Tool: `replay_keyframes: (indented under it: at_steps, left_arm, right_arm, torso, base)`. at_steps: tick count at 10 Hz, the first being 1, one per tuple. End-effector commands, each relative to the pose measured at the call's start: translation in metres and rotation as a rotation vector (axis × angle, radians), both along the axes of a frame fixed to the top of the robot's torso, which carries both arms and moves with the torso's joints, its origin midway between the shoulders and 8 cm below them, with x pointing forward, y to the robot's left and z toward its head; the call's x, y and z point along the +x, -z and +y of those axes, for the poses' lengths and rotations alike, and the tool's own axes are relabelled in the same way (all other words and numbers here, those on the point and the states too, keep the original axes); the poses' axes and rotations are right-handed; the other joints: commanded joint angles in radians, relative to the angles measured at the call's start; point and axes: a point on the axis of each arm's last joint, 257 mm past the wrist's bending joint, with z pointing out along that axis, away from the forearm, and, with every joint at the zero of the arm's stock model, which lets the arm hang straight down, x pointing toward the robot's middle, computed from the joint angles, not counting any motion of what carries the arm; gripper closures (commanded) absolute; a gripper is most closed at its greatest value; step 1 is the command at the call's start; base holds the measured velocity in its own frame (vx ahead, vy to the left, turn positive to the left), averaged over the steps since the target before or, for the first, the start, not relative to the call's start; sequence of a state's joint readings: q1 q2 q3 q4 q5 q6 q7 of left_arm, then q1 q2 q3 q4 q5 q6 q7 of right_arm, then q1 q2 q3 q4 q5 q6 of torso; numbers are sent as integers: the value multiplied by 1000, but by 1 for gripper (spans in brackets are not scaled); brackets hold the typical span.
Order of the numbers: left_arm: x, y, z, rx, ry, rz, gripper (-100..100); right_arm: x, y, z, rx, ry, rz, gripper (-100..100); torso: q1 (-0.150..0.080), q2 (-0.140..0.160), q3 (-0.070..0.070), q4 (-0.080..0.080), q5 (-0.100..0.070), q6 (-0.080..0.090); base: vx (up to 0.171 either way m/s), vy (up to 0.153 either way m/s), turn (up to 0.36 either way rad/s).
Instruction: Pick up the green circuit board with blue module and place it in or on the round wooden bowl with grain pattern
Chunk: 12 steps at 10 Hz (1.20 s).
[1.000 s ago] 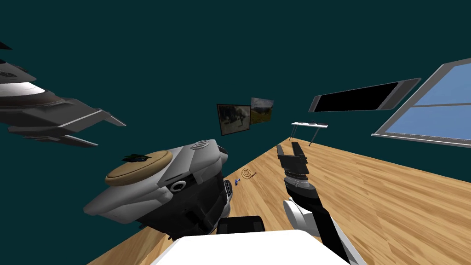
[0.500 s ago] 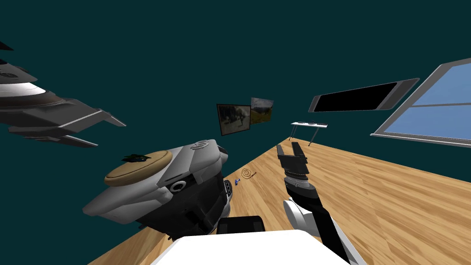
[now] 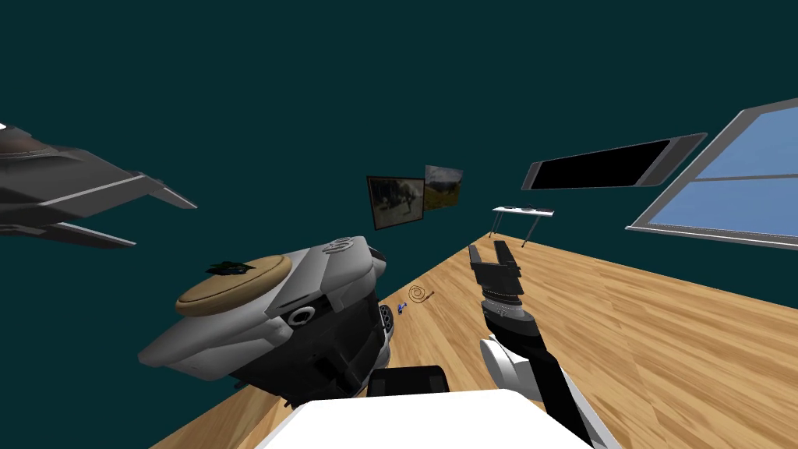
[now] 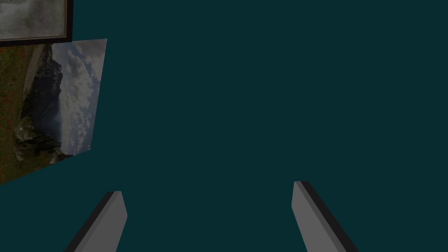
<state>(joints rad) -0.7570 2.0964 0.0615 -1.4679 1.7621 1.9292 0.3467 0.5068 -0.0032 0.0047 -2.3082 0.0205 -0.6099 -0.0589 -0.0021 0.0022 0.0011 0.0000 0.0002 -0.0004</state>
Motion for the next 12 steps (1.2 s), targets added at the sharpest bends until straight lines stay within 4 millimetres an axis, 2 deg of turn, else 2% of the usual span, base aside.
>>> replay_keyframes:
  at_steps: [1, 7, 12]
  left_arm:
    - [-1, -1, 0, 0, 1, 0, -100]
    - [-1, -1, 0, 0, 1, 0, -100]
    - [-24, -21, -3, -5, -55, 8, -100]
  right_arm:
    - [0, 0, 0, 0, 0, 0, 0]
    - [0, 0, 0, 0, 0, 0, 0]
    - [0, 0, 0, 0, 0, 0, 0]
  torso:
    - [0, 0, 0, 0, 0, 0]
    - [0, -1, 0, 0, 0, 0]
    - [2, 2, 1, 1, 1, 0]
  base:
    - [0, 0, 0]
    - [1, -1, 2]
    - [-29, 36, -105]
